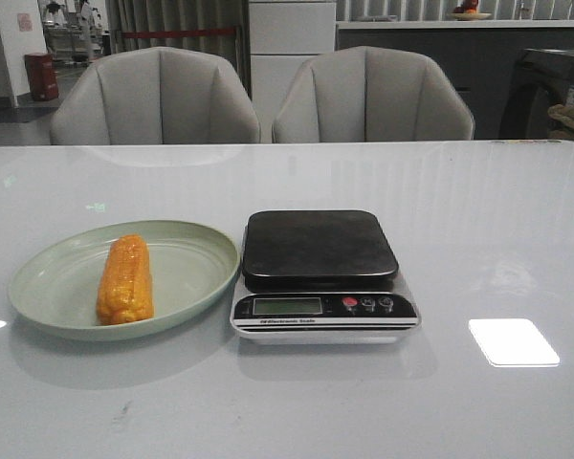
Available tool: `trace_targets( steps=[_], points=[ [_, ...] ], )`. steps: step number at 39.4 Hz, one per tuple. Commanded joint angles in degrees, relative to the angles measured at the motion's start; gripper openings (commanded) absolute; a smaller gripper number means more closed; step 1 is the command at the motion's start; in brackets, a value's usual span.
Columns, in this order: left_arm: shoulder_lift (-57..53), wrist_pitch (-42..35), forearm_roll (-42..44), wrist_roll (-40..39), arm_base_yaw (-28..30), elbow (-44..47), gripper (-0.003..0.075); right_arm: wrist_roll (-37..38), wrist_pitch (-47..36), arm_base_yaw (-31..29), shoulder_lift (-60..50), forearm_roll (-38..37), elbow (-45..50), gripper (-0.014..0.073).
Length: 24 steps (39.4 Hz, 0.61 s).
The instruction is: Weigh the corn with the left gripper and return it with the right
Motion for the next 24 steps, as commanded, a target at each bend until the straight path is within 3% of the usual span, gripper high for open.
trace_targets(
  steps=[1, 24],
  points=[
    [-1.1, -4.57, -0.46, -0.27, 0.0, 1.69, 0.0114, -0.79, -4.67, -0.33, -1.07, -1.54, 0.62, 0.0169],
    [-1.1, -4.57, -0.46, -0.27, 0.0, 1.69, 0.0114, -0.79, -3.95, -0.33, -1.07, -1.54, 0.62, 0.0169]
  ],
)
